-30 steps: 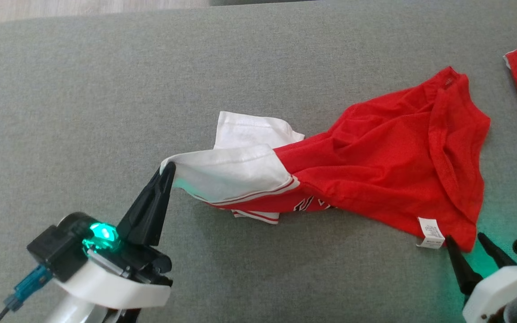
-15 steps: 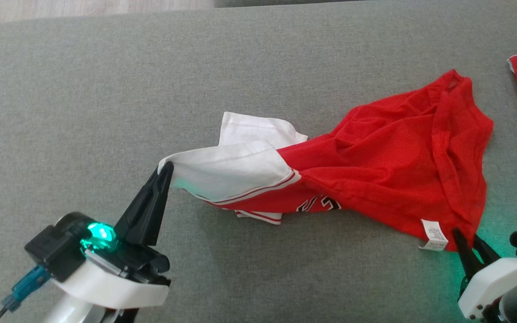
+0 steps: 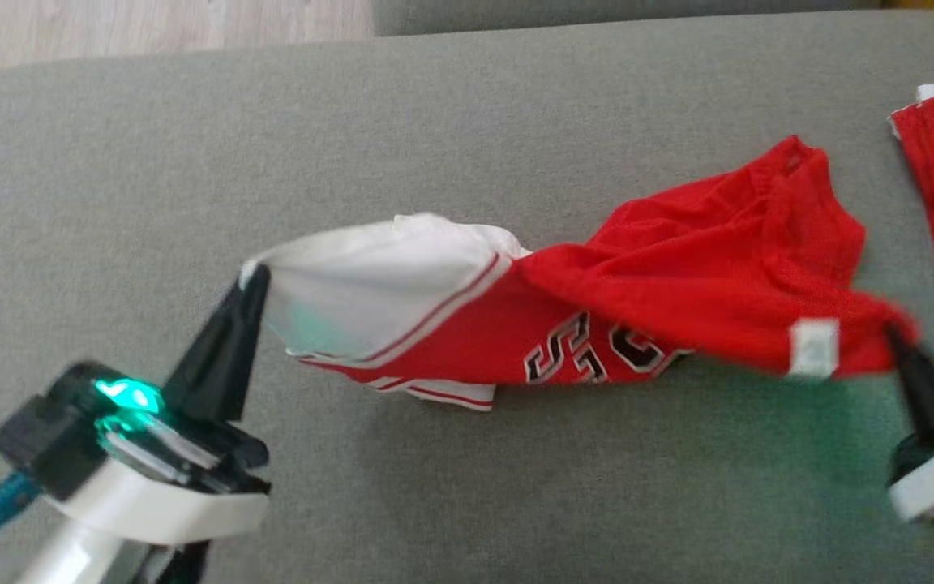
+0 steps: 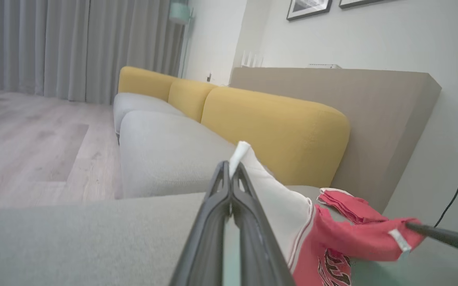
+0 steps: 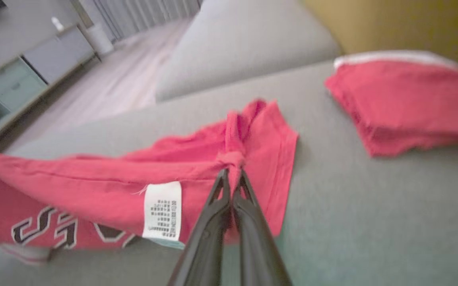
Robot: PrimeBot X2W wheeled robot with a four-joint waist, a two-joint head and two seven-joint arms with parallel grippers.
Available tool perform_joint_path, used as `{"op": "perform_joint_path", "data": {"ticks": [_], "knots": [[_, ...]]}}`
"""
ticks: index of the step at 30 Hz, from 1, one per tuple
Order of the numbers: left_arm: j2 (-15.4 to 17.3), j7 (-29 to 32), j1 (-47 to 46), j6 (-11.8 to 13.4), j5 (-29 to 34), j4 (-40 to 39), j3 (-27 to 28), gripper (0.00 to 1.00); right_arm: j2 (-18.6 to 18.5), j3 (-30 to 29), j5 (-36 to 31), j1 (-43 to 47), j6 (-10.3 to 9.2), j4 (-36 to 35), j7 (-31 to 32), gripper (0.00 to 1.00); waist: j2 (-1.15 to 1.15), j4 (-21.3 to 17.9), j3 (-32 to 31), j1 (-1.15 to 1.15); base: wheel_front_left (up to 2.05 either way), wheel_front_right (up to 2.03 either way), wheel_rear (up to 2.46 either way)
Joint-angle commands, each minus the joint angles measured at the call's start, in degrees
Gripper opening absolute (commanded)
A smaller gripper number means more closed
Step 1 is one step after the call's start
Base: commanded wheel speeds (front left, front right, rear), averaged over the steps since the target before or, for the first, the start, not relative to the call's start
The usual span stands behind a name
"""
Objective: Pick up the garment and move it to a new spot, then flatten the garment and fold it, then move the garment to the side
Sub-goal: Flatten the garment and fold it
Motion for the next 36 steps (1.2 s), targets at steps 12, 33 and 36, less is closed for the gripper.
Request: {"op": "perform_joint_path", "data": {"ticks": [12, 33, 36], "knots": [[13.0, 9.1, -26.5, -1.9, 0.4, -11.0, 8.8, 0.00, -18.6, -6.7, 6.6, -25.1, -0.05, -17.5, 7.9, 0.00, 0.00, -2.2, -0.2, 0.00, 0.00, 0.00, 0.00], [2.9, 0.5, -91.8, -2.4, 6.1, 41.6, -6.5, 0.00, -11.7, 22.8, -14.1, -95.0, -0.05, 31.9, -8.8, 0.00, 0.00, 1.0, 21.4, 0.00, 0.00, 0.00, 0.00], [1.1, -0.7, -94.8, -2.4, 8.6, 43.3, -5.5, 0.00, -11.7, 23.5, -17.1, -98.1, -0.05, 36.6, -14.0, 0.00, 0.00, 1.6, 23.0, 0.00, 0.00, 0.00, 0.00]]}}
